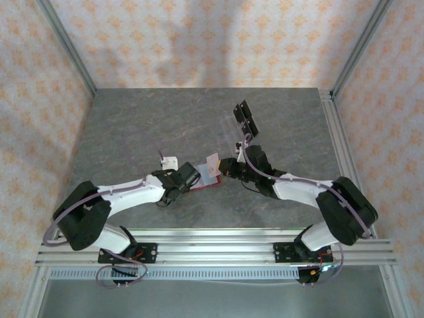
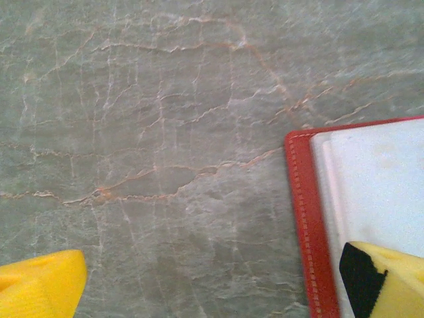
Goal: Put the credit cards into the card holder
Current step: Insert the credit card into the card slot.
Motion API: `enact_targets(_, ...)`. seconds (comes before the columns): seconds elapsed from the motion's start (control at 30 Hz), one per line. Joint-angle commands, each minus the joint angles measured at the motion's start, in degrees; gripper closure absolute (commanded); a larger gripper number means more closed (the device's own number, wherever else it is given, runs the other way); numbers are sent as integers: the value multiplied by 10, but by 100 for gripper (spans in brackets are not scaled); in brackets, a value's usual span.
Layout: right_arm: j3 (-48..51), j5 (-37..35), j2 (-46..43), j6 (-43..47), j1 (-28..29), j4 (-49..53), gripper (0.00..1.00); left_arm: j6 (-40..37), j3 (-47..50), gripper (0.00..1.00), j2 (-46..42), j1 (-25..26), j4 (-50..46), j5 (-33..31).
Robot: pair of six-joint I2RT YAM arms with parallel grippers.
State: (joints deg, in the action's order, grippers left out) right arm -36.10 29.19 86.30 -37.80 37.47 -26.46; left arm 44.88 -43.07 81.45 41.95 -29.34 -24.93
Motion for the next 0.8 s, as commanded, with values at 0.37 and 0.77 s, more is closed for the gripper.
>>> enact_targets(0.37,-9,65,116,-18,3,-153,100,20,-33,0,79,-1,-5,-17)
enact_targets(0.77,-17,86,169,-12,3,-190,100,40,-4,0,81,-1,-3,-11)
